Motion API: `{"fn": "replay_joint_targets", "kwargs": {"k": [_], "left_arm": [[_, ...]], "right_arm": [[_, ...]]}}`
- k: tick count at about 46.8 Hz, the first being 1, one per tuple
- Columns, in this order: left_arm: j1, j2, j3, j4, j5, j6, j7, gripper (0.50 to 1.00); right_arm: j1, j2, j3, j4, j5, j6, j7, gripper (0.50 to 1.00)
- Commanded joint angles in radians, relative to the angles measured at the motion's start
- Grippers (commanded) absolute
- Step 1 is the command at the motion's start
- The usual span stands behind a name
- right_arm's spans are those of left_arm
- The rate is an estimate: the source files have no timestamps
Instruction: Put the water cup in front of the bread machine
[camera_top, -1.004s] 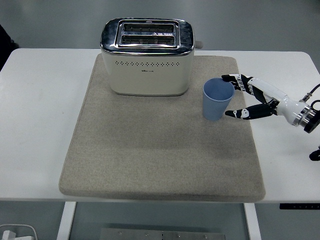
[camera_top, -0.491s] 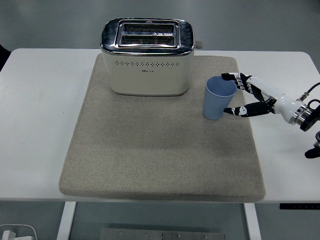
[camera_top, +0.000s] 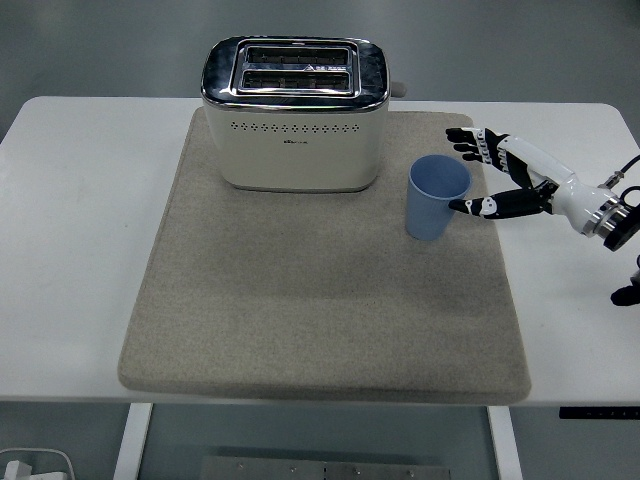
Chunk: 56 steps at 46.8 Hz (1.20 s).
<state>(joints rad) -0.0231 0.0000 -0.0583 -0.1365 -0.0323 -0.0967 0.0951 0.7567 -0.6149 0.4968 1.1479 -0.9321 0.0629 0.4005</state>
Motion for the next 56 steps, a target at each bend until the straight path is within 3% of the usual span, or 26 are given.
{"fn": "replay_joint_targets", "kwargs": {"k": [1,56], "left_arm": [[0.000,0.000,0.000,0.002,-0.001,0.000,0.000,1.000],[0.000,0.000,0.000,0.000,0.000,0.000,0.000,1.000]], "right_arm": [[0.000,0.004,0.000,-0.013,0.001,-0.008,-0.005,0.932],[-0.022,0.110,-0.018,-0.069,-0.001,0.000,-0.009,0.932]]}}
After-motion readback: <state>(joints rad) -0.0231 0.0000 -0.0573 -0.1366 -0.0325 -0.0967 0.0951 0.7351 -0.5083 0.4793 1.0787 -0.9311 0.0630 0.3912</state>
